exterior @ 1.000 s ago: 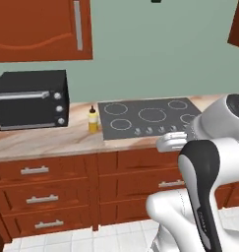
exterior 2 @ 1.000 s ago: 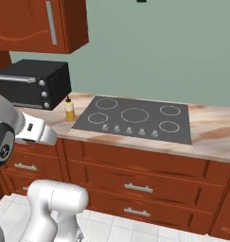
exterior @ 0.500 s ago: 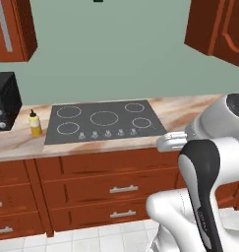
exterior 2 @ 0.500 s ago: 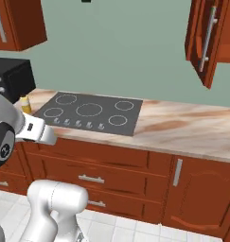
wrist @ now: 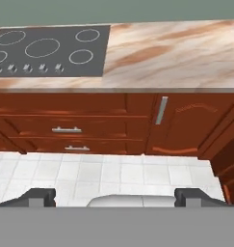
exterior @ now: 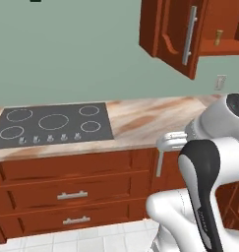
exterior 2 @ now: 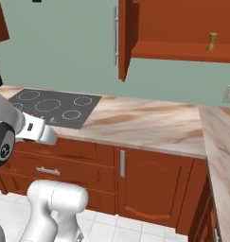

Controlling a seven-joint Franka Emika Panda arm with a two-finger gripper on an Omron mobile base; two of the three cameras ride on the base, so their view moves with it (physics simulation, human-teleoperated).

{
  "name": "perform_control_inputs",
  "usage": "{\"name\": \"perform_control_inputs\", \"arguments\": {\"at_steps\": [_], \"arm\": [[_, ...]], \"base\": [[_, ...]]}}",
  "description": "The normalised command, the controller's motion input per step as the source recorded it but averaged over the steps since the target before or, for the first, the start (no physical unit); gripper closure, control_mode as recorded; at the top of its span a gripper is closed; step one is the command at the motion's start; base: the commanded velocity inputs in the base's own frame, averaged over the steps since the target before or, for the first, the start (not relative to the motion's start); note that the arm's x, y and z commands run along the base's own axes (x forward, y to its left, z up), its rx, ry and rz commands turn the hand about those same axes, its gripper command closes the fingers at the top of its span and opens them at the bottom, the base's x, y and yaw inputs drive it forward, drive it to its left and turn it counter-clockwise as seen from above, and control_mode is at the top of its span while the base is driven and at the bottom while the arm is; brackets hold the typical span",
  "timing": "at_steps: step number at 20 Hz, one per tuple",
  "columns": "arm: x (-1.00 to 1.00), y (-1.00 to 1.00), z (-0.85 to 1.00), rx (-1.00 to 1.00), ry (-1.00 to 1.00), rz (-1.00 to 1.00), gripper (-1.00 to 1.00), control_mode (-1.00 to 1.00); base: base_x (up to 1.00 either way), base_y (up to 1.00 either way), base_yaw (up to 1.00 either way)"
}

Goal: Take 2 condiments from the cabinet and move them on the counter near the stove.Make sure the condiments are lined up with each other, next to each other.

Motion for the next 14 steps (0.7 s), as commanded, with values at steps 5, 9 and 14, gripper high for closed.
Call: {"name": "perform_control_inputs", "arguments": {"at_steps": [5,9,14], "arm": [[0.00,0.00,0.00,0.00,0.00,0.00,-1.00,1.00],[0.00,0.00,0.00,0.00,0.00,0.00,-1.00,1.00],[0.00,0.00,0.00,0.00,0.00,0.00,-1.00,1.00]], "base": [[0.00,-0.95,0.03],[0.12,-0.83,0.00],[0.29,-0.65,0.01]]}}
